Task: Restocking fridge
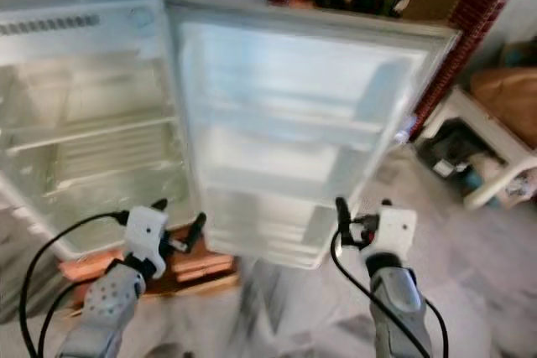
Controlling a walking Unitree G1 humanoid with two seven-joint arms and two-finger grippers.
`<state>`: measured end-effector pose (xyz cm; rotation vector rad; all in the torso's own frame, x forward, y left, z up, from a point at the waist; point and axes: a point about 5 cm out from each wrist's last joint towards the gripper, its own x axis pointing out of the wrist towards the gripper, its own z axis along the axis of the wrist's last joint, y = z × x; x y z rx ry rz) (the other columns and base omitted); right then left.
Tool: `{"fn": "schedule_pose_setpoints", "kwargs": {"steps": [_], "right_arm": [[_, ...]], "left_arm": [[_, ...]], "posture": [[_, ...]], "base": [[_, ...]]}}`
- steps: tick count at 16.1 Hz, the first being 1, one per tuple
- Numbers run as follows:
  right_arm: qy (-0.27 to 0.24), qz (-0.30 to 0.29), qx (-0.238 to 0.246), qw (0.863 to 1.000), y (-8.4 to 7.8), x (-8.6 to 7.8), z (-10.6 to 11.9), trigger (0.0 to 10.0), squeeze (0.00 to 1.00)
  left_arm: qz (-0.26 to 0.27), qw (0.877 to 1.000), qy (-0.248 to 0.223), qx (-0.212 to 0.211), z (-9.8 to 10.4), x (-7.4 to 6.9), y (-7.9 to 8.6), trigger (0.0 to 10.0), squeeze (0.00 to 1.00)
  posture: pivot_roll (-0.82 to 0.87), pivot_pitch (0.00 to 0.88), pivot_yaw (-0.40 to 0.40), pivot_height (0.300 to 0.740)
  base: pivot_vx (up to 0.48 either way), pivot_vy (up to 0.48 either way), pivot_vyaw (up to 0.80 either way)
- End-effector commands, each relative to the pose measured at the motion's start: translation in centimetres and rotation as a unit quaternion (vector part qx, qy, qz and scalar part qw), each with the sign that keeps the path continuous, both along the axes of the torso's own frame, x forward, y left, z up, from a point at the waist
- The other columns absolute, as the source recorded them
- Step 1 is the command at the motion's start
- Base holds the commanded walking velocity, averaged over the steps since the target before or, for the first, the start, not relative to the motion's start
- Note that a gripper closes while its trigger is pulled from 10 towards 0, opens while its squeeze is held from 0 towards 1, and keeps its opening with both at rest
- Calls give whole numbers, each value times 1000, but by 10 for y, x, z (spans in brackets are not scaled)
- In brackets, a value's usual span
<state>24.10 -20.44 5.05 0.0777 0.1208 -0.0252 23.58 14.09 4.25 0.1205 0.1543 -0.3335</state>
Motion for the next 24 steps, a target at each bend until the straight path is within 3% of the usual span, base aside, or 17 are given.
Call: {"fn": "schedule_pose_setpoints", "kwargs": {"steps": [1,5,8,10,12,13,15,16,18,20,24], "right_arm": [[2,16,13,1000,12,5,0,10000,0],[11,75,31,997,21,10,0,10000,0],[38,141,76,986,28,6,-6,10000,0],[77,250,125,957,41,-7,-11,10000,0],[102,307,131,937,41,-16,-13,10000,0],[106,300,125,940,36,-14,-14,10000,0],[97,247,88,960,19,0,-15,10000,0],[76,192,55,977,6,15,-8,10000,0],[41,106,9,993,-12,35,6,10000,0],[18,35,30,999,-22,53,17,10000,0],[-17,-20,75,997,-6,88,39,10000,0]], "left_arm": [[14,1000,2,12,-1,-2,8,10000,0],[19,1000,4,10,-1,-5,7,10000,0],[22,1000,10,12,-3,-10,8,10000,0],[26,1000,9,14,-2,-10,9,10000,0],[53,998,10,11,-3,-13,12,10000,0],[69,997,16,6,-4,-17,17,10000,0],[119,992,43,-16,-12,-30,29,10000,0],[141,988,59,-20,-17,-38,36,10000,0],[164,985,60,-6,-19,-47,43,10000,0],[196,978,68,1,-21,-57,51,10000,0],[216,974,74,10,-24,-60,59,10000,0]], "posture": [[104,61,-54,740],[115,62,-57,740],[122,68,-62,740],[122,70,-63,740],[124,74,-62,740],[126,75,-64,740],[137,82,-67,740],[142,84,-70,740],[151,87,-70,740],[160,89,-69,740],[165,86,-69,740]], "base": [[251,-405,0],[252,-406,0],[0,-423,0],[0,-292,0],[0,0,0],[0,0,0],[0,0,0],[0,0,0],[0,0,0],[0,0,0],[0,0,0]]}}
